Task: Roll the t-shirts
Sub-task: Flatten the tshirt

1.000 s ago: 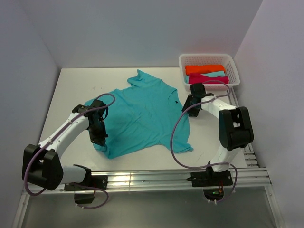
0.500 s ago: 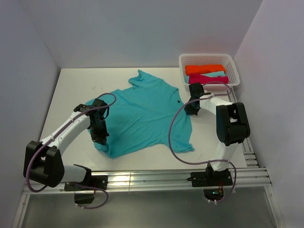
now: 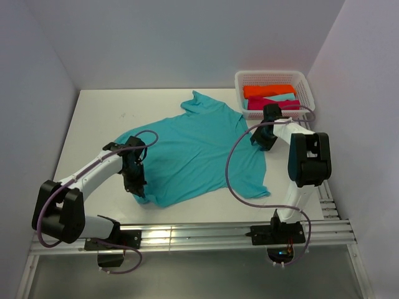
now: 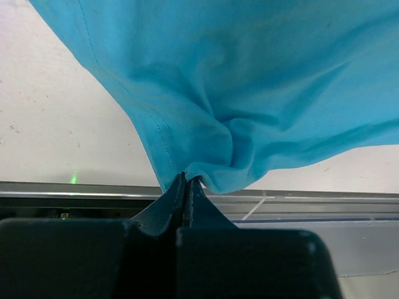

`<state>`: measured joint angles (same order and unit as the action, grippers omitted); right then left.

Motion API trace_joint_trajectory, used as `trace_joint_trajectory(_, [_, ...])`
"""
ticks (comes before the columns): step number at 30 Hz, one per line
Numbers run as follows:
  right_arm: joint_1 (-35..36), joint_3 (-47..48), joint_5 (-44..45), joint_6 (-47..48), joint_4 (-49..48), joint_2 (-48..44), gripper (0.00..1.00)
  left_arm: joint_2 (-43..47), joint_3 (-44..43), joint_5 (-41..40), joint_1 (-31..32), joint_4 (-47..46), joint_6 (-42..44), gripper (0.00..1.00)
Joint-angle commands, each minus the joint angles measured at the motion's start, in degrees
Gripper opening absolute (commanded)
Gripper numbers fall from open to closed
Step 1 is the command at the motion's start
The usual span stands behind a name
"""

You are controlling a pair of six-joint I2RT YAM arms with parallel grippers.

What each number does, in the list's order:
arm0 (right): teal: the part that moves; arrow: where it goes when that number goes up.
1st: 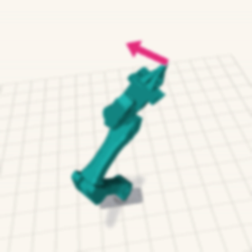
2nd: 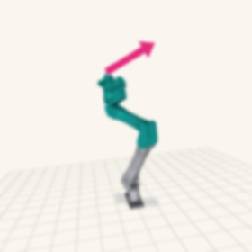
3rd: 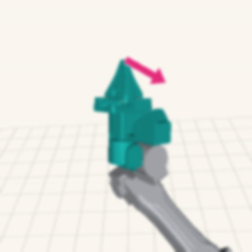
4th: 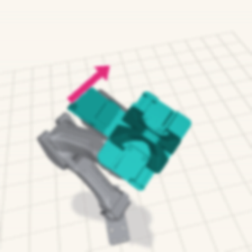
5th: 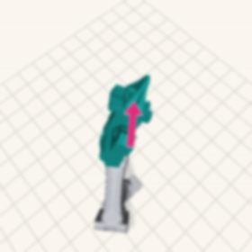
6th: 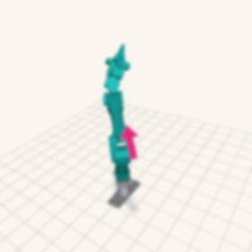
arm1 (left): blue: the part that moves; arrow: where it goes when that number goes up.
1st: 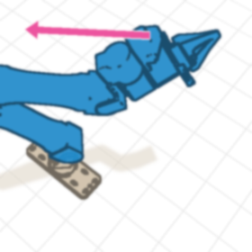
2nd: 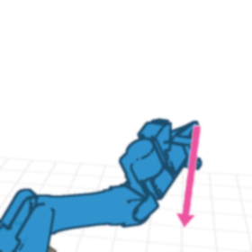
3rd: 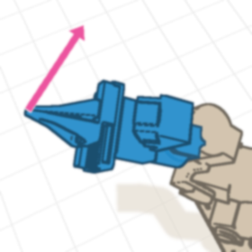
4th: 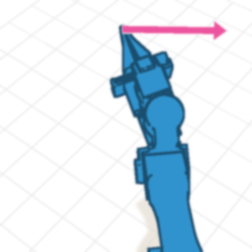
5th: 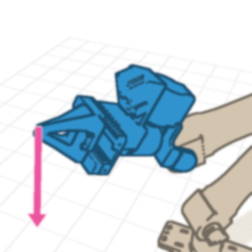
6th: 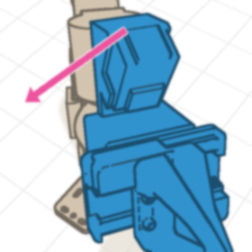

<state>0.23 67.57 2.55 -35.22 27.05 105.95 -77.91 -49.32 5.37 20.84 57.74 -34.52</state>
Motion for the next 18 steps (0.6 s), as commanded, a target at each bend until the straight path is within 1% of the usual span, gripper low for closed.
trace_joint_trajectory(1, [0.2, 1.2, -2.3, 2.4, 4.8, -3.5, 0.57, 0.6, 0.8, 0.9, 1.8, -0.7, 0.5, 0.00])
trace_joint_trajectory(7, [0.2, -4.0, -2.3, 2.4, 14.6, -13.4, 0.56, -0.8, 0.5, 0.6, 2.4, -1.5, -0.5, 0.00])
trace_joint_trajectory(9, [0.2, -7.1, -0.9, 0.3, 17.8, -16.0, 0.56, -0.7, 0.5, 0.8, 2.4, -1.8, -1.0, 0.00])
trace_joint_trajectory(10, [-0.2, -8.3, 0.0, -0.5, 18.4, -19.4, 0.56, -0.5, 0.6, 0.5, 2.4, -1.7, -1.1, 0.00])
trace_joint_trajectory(11, [-1.7, -11.1, 0.0, -2.6, 18.7, -21.3, 0.54, -0.3, 0.6, 0.0, 2.4, -1.7, -1.4, 0.00])
trace_joint_trajectory(14, [-3.8, -15.2, -1.9, -6.3, 21.1, -27.2, 0.48, 0.4, 0.7, -0.1, 2.4, -2.4, -1.7, 0.00])
trace_joint_trajectory(18, [-4.2, -19.6, -2.2, -12.0, 21.7, -32.2, 0.47, 0.3, 0.3, 0.6, 2.4, -3.2, -1.6, 0.00])
